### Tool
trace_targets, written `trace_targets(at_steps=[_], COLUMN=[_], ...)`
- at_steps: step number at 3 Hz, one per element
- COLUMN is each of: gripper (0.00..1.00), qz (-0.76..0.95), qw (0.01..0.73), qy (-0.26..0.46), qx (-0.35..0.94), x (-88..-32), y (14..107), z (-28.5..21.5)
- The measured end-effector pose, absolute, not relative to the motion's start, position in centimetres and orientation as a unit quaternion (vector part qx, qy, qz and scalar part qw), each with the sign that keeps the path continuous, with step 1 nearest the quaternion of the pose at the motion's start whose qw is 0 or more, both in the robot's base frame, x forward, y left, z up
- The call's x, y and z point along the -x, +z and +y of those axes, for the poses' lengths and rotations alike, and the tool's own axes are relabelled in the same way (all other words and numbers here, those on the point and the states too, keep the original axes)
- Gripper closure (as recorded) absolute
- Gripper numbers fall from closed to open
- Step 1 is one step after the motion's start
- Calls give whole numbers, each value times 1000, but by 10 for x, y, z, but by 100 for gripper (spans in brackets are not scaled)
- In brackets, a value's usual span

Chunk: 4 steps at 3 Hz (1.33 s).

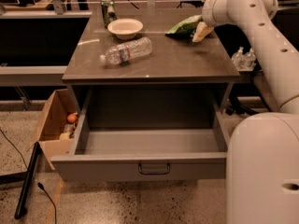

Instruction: Place green rice chip bag into top drawer

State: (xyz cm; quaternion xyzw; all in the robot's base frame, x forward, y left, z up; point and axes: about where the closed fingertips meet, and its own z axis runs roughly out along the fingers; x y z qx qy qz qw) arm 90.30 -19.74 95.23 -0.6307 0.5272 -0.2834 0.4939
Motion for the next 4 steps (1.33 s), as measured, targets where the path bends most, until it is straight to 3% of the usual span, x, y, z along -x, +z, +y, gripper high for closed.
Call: trace_targets(at_steps=[1,2,4], gripper=[0,18,63], qz=[525,530,544], qw=[493,488,481], qy=[-293,-291,-265], qx=[629,629,635], x=[-918,-926,-928], y=[951,945,931], z=[-186,-179,-168])
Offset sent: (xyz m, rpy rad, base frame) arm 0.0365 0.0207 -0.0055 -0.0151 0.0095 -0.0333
